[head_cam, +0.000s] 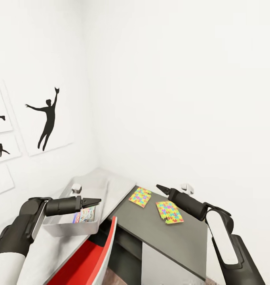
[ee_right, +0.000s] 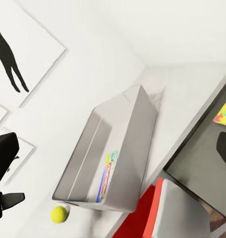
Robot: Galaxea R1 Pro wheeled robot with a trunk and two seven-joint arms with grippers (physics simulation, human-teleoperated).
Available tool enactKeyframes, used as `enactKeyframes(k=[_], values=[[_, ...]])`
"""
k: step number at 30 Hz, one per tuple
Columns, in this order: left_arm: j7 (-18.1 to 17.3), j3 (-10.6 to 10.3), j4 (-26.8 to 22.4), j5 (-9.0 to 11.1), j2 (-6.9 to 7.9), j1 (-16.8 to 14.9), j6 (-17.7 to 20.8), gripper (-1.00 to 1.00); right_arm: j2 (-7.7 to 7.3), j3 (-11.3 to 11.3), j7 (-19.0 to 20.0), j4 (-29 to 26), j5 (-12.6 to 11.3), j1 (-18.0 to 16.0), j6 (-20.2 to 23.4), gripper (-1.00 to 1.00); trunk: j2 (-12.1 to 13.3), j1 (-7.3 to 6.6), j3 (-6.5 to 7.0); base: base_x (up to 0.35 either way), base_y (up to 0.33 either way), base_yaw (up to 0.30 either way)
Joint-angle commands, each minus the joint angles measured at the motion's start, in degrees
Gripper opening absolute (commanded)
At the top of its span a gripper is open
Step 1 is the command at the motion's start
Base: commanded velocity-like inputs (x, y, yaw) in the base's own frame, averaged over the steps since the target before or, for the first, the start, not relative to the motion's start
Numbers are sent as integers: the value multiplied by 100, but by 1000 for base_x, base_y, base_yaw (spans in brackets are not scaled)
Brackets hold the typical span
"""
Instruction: Put all the toys in the child's room - the three board games (two on the bed and one on the table), the two jigsaw puzzles on the table, and the tennis ball on the table - inside the toy box on the table in the child's room.
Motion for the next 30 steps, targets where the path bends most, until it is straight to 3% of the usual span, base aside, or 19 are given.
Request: enactKeyframes(k=[1,15,23,30], values=[[-14,2,-1,8,4,0,60,100,2,-9,39,2,33,-3,22,100,-4,1,5,-140,0,-200],[-10,13,-22,-10,108,0,60,100,11,-36,29,225,30,-3,-32,100,-4,1,112,-59,0,-200],[-3,339,-37,-14,133,-1,66,100,11,-523,54,644,23,-3,-126,100,-4,1,173,-1,0,-200],[-5,364,-38,-10,131,-1,66,100,12,-669,62,716,12,-3,-138,100,-4,1,226,0,0,-200]])
